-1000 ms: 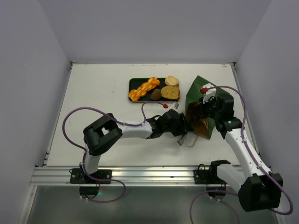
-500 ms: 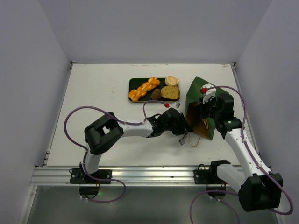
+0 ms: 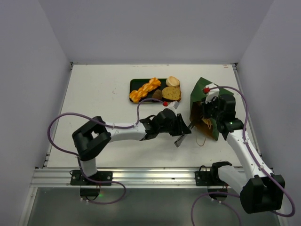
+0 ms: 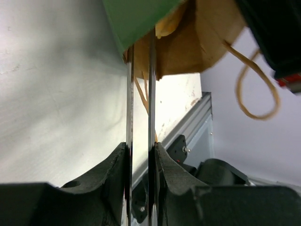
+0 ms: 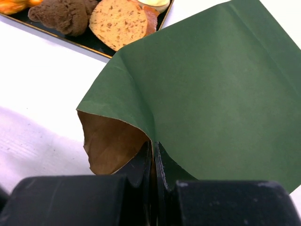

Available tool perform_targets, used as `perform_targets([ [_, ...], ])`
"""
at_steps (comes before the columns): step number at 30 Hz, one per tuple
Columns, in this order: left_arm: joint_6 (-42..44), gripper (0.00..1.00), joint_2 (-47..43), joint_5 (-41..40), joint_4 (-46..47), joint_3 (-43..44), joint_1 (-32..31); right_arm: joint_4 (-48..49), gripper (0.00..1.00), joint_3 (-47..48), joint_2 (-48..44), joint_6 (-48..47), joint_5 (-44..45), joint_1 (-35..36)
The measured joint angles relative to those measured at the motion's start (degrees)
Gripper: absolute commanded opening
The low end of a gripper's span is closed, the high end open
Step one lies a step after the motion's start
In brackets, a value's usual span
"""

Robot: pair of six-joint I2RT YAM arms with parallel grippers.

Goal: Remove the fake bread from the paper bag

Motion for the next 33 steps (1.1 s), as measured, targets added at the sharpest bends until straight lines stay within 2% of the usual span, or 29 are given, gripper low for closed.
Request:
perform_targets([
  [11,3.45,0.00,-8.41,0.68,-1.75,-5.57,-2.01,0.13,0.00,0.00,0.00,0.00,2.01,-0.15],
  [33,13.40,0.00,-24.06,-0.04,-19.50,-10.03,-3.21,0.20,0.00,-0.02,0.00,0.00,2.99,-0.55],
])
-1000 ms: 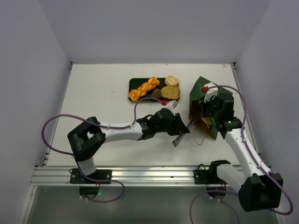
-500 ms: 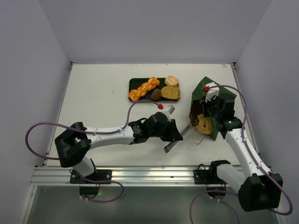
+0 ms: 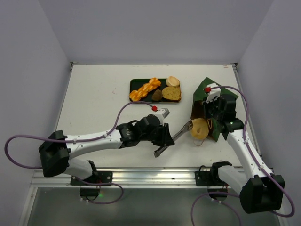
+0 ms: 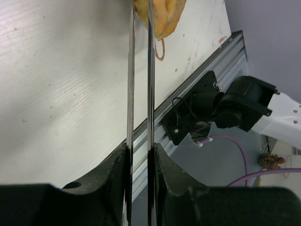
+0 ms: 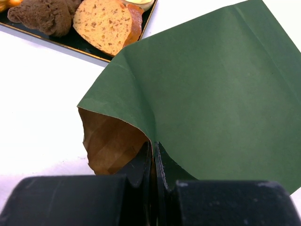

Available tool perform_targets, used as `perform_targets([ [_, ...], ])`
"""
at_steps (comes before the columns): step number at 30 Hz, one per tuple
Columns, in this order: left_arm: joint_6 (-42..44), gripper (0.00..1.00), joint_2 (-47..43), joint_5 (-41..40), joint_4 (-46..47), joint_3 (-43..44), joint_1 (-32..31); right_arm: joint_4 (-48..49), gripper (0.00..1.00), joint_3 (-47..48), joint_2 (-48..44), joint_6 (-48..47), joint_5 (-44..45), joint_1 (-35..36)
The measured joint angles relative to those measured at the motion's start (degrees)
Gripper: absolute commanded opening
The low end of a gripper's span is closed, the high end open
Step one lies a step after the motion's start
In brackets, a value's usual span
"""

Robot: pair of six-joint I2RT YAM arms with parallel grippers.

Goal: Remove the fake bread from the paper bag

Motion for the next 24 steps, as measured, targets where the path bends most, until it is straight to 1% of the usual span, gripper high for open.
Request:
perform_targets([
  [5,3.32,0.00,-6.40,0.46,-4.15,-2.16,-0.11,0.07,0.00,0.00,0.00,0.00,0.00,-0.07],
  [9,6.32,0.00,-11.52,1.46,-7.32,-2.23,-0.07,0.28,0.00,0.00,0.00,0.00,0.02,-0.07],
  [13,8.66,0.00,-17.11,2.84,-9.22,-3.17,1.42,0.35,0.00,0.00,0.00,-0.02,0.02,-0.07],
  [15,9.49,0.00,-19.65,3.28,-10.64,-3.56,3.41,0.35,0.00,0.00,0.00,-0.02,0.02,-0.11],
  [19,11.41,0.00,-23.50,4.26,-12.94,-3.65,9.62,0.35,0.00,0.00,0.00,-0.02,0.02,-0.20],
  [24,13.79,0.00,-24.13,4.55,-15.04,-1.60,17.38,0.37,0.00,0.00,0.00,-0.02,0.02,-0.22],
])
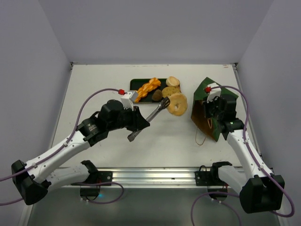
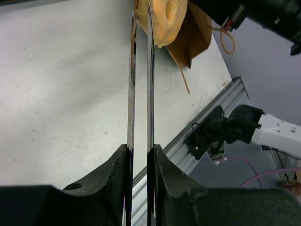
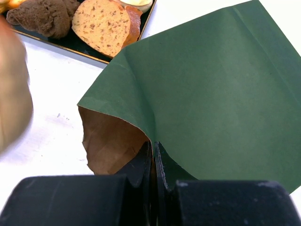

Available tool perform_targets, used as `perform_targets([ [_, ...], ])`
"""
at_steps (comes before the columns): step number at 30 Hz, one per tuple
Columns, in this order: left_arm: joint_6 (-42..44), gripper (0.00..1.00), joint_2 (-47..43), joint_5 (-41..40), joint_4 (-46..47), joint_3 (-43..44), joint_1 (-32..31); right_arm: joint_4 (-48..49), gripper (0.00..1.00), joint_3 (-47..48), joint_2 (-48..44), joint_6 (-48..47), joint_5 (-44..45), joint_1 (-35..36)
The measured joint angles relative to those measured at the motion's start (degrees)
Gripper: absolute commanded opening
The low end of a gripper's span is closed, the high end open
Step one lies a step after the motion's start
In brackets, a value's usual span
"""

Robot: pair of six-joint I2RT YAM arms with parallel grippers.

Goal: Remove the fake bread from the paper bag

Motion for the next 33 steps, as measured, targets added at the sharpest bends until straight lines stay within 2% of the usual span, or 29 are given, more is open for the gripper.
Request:
perform_targets([
  [6,0.31,0.00,3.56,3.39,3.32,0.96,11.96,0.00,0.00,0.00,0.00,0.00,0.00,0.00],
  [12,-5.16,0.00,10.64,6.97,13.88,-1.33,25.00,0.00,0.00,0.00,0.00,0.00,-0.02,-0.02],
  [16,-8.44,0.00,16.15,8.09,19.10,-2.47,30.36,0.00,0.00,0.00,0.00,0.00,-0.02,-0.02],
  [24,-9.97,0.00,22.62,9.27,22.34,-3.91,36.92,0.00,0.00,0.00,-0.02,0.00,-0.02,-0.02],
  [33,-9.57,0.01,28.65,9.84,22.97,-3.91,38.45,0.00,0.00,0.00,-0.02,0.00,-0.02,-0.04],
])
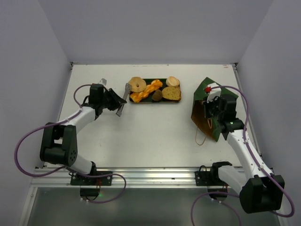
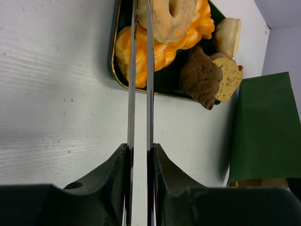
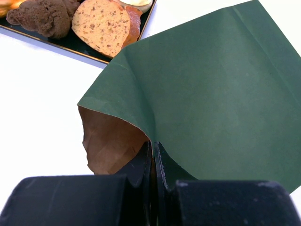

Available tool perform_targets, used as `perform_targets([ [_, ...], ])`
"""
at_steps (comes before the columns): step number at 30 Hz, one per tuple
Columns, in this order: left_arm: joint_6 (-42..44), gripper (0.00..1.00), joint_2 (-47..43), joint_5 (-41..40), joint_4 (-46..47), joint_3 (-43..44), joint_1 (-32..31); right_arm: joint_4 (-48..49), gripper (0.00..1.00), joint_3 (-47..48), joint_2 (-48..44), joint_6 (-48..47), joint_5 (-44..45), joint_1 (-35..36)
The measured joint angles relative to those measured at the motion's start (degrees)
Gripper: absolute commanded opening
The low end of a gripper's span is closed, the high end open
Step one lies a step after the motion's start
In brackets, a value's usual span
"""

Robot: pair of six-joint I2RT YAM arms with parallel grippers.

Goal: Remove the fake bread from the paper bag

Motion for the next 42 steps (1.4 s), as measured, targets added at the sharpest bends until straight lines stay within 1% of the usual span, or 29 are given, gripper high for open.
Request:
perform_targets([
  [4,0.22,0.01,1.46,0.68,0.00,0.00,0.00,0.00,0.00,0.00,0.00,-0.02,0.00,0.00],
  [21,0.20,0.02,1.44,3.19,0.17,2.19,0.00,0.00,0.00,-0.02,0.00,0.00,-0.02,0.00],
  [27,0.22,0.04,1.53,4.22,0.11,2.78,0.00,0.00,0.00,-0.02,0.00,-0.02,-0.02,0.00],
  [30,0.22,0.06,2.08,5.01,0.11,3.10,0.00,0.00,0.00,-0.02,0.00,-0.02,-0.02,0.00],
  [33,0.33,0.11,3.02,5.16,-0.02,3.26,0.00,0.00,0.00,-0.02,0.00,-0.02,-0.02,-0.02],
  [42,1.33,0.32,4.11,5.01,-0.92,3.37,0.00,0.00,0.00,-0.02,-0.04,-0.02,-0.02,-0.02],
])
